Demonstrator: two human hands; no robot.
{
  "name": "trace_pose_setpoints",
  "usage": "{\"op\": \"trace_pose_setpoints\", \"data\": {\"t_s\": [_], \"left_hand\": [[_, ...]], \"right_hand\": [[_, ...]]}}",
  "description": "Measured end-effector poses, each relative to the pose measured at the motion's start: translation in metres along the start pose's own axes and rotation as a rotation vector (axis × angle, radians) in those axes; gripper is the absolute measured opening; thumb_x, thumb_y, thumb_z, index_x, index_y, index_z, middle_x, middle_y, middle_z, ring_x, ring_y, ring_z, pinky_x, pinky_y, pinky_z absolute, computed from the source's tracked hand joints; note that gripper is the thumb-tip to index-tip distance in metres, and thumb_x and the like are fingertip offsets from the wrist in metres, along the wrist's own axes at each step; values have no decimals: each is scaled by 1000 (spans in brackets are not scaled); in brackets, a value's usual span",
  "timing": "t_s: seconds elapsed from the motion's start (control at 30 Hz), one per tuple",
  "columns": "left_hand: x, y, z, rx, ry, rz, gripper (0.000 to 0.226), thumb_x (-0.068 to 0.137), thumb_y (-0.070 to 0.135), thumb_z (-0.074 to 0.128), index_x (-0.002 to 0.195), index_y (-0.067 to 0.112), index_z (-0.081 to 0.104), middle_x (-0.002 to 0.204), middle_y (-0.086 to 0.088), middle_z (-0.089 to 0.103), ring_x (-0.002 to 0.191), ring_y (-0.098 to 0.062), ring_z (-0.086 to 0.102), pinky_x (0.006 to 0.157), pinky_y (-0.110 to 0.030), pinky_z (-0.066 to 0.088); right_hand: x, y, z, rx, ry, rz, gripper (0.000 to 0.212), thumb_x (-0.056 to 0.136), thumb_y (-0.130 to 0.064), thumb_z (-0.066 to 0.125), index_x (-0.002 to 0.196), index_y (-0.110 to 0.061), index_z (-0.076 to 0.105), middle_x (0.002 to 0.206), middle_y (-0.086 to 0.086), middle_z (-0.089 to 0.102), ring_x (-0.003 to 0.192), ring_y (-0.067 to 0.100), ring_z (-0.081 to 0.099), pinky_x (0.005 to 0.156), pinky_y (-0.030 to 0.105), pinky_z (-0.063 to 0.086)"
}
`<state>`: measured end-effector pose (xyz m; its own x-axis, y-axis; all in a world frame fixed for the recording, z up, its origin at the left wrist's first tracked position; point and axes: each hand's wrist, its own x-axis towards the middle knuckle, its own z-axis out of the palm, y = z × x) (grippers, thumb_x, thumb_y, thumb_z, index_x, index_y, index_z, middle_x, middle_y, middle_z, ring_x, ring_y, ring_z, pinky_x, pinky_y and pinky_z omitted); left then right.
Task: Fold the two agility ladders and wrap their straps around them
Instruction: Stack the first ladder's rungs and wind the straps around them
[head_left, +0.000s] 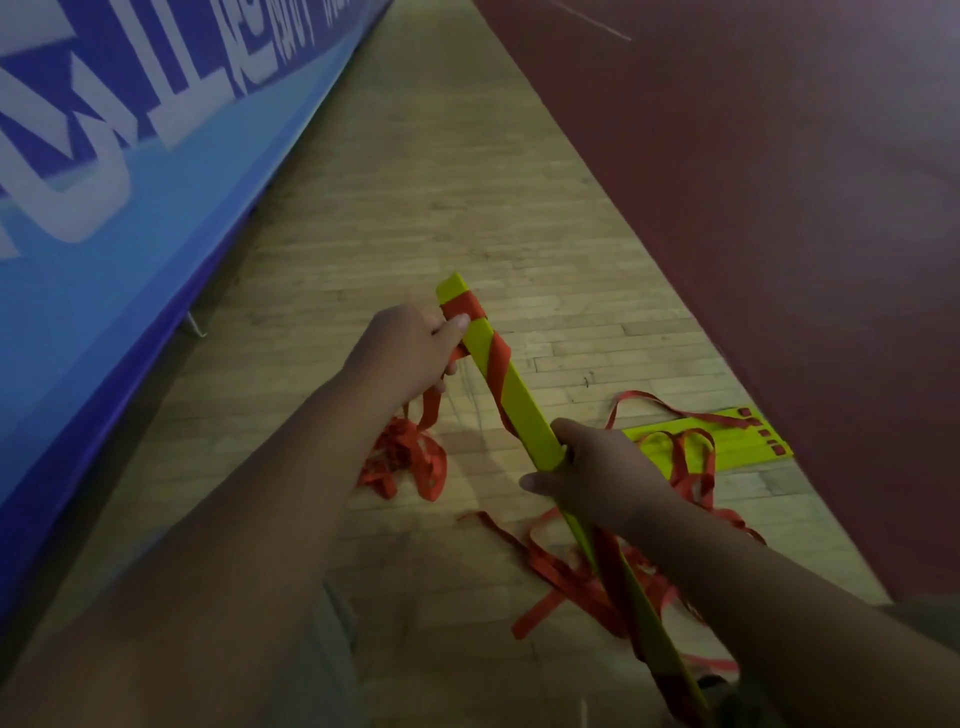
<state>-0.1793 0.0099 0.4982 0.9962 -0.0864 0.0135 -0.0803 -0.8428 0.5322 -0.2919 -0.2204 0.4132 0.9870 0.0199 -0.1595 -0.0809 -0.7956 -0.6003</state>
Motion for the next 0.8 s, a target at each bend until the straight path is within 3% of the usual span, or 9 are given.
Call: {"op": "trace_pose_setpoints", "data": {"t_s": [0.2,0.37,0.47,0.57,0.7,0.8], "left_hand": [[-4,5,7,-125,-70,-16,62,100,76,53,81,24,80,69,5,78,68,-9,76,70,-32,54],[-1,4,9,-298,-72,-65,55,99,67,62,80,20,82,67,5,77,64,-11,73,69,-31,50],[5,0,0,-531,-150,-63,49,96,63,69,86,18,85,78,-1,80,65,-10,67,68,-33,49],[11,-7,-9,-725,-200,-32,38,99,54,72,90,20,83,87,-2,76,69,-10,63,63,-29,47],[12,-15,-16,-749,-264,-36,35,106,47,67,107,16,82,94,-1,75,69,-11,66,61,-25,53],[11,-18,-19,-701,-279,-54,34,106,49,67,103,20,82,93,0,78,74,-16,74,66,-30,56]], "right_hand": [[-5,-8,8,-133,13,-32,30,97,-46,80,118,-35,61,87,-10,66,78,12,64,62,32,50],[-5,-12,8,-188,13,-40,27,98,-49,75,117,-35,62,90,-10,69,84,16,67,67,32,51],[0,-11,4,-39,-80,13,34,95,-57,76,113,-29,69,95,-6,75,87,16,71,79,38,61],[5,-11,-6,223,-248,93,36,92,-58,80,107,-26,74,93,-4,74,85,16,71,78,38,58],[5,-5,-14,390,-377,92,36,89,-50,83,109,-22,74,97,0,70,99,20,73,90,45,62],[5,-2,-17,379,-372,55,38,86,-51,87,101,-19,75,91,3,74,90,19,72,84,47,61]]}}
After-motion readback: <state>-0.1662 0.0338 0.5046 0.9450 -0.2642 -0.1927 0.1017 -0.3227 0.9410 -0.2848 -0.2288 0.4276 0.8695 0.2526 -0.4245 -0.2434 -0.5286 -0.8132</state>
